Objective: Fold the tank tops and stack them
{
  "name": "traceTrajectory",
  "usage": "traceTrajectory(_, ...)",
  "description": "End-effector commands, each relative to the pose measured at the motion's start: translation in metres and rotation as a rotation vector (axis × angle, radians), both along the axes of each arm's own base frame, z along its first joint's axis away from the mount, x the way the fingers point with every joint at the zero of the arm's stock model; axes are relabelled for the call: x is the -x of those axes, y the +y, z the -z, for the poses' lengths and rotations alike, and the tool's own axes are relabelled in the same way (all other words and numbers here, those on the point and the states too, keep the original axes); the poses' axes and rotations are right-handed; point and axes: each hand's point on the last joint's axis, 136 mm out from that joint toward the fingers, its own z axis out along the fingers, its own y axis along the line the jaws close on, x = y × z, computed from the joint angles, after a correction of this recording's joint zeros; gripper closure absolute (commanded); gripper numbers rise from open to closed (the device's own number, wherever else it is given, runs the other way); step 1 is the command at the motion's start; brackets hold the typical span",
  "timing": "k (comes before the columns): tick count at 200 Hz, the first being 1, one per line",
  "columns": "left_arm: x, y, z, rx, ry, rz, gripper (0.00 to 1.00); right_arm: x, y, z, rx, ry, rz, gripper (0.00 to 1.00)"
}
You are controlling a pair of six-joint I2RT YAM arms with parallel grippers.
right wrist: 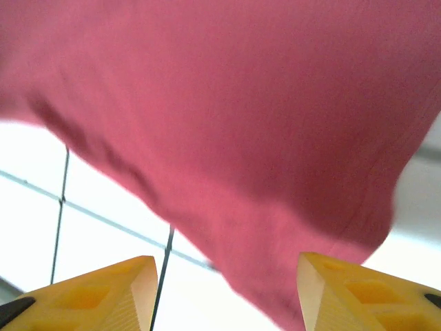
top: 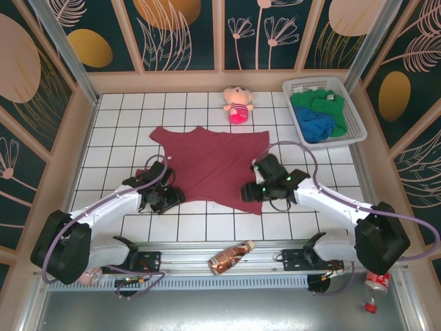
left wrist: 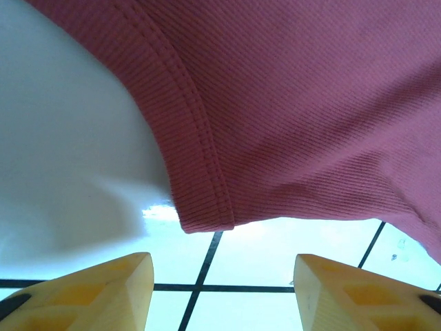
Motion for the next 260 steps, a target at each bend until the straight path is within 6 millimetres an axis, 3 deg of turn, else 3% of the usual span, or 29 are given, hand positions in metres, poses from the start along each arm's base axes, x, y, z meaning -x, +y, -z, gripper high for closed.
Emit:
traceTrajectory(1,-0.004,-0.012,0.005,0.070,-0.012,-0.029,0.45,0.024,-0.027,0.021,0.137,0.077,0.066,0.43)
traceTrajectory(50,0.000,-0.003,0.018,0.022,0.000,-0.024,0.53,0.044,-0.025,0.044,0.205,0.099,-0.010,0.44)
traceTrajectory(81,-0.001,-0.004,0.022,0.024,-0.005,-0.031,0.59,0.040,-0.020,0.053,0.216,0.087,-0.030,0.46)
traceTrajectory(147,-0.019,-0.002,0.018,-0.040,-0.036,-0.009,0.65,0.031,-0.023,0.073,0.281,0.083,-0.019,0.66)
traceTrajectory(189,-0.024,-0.002,0.018,-0.059,-0.042,-0.005,0.66,0.035,-0.026,0.072,0.282,0.089,-0.025,0.80)
traceTrajectory(260,-0.032,0.003,0.005,-0.109,-0.060,0.011,0.66,0.042,-0.030,0.069,0.277,0.107,-0.029,0.86)
